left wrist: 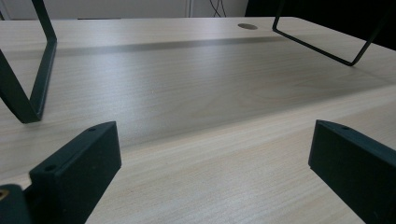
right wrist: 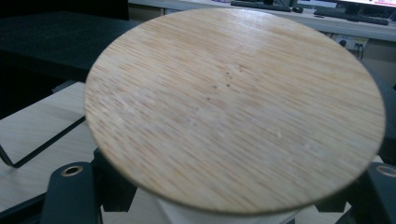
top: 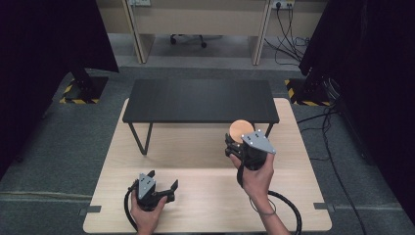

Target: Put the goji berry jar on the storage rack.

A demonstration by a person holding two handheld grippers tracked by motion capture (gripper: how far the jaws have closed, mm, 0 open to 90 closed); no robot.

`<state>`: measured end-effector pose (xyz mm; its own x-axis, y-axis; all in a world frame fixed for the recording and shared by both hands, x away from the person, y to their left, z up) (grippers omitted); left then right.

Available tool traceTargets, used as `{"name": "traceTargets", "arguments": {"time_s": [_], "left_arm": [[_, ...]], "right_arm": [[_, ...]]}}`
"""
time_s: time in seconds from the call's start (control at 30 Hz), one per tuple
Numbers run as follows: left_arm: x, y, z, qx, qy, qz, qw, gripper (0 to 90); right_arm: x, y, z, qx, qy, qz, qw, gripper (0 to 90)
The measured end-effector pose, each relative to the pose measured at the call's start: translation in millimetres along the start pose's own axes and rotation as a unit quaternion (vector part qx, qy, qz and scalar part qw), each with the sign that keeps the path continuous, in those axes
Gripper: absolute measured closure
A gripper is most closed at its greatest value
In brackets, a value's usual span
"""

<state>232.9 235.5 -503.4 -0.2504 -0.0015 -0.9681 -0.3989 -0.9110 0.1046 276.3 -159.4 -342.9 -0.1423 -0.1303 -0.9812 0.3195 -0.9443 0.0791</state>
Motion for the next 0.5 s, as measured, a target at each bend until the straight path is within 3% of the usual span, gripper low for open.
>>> {"name": "traceTargets", "arguments": {"time_s": [0.5], "left_arm": [[-0.2,-0.2,-0.1,0.002,-0.001,0.0,1.0,1.7]], "right_arm": [[-40.1,4.9,-39.2,0.004,0.0,-0.007,1.0,26.2]]}}
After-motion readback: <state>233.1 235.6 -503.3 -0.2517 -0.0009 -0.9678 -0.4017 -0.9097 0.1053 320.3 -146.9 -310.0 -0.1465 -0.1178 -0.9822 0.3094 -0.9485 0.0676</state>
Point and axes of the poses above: each handheld gripper's, and its own axes: z roughly backward along the jaws, x roughly out of its underside, y roughly to its right, the point moved 3 cm from there along -z, roughly forward along the jaws, and after that the axes turned 6 degrees about y, right-handed, at the moved point
